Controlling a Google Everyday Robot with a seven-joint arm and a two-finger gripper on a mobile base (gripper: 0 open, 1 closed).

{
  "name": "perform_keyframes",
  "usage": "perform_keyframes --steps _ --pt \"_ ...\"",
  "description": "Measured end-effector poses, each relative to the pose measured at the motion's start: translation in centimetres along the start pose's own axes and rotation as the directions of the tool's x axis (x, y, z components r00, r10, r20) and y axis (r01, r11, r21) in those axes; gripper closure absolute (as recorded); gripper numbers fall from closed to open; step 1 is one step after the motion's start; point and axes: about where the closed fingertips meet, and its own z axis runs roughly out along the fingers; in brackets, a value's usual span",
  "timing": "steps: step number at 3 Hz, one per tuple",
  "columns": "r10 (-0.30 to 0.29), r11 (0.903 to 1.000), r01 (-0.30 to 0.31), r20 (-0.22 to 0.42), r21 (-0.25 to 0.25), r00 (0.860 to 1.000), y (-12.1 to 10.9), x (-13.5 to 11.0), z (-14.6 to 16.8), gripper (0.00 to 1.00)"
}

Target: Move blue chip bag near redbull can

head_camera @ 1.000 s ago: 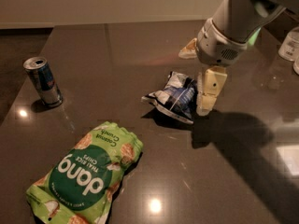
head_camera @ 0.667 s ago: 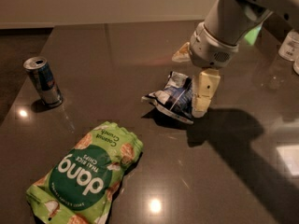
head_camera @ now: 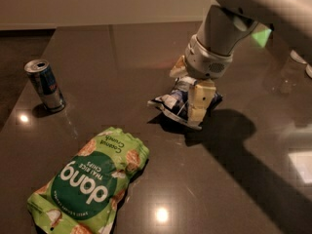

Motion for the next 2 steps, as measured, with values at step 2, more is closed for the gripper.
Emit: perform_keyframes --steps 2 --pt "-0.021 0.9997 0.021 -0.025 0.014 0.999 0.08 -1.21 -0.5 0.7"
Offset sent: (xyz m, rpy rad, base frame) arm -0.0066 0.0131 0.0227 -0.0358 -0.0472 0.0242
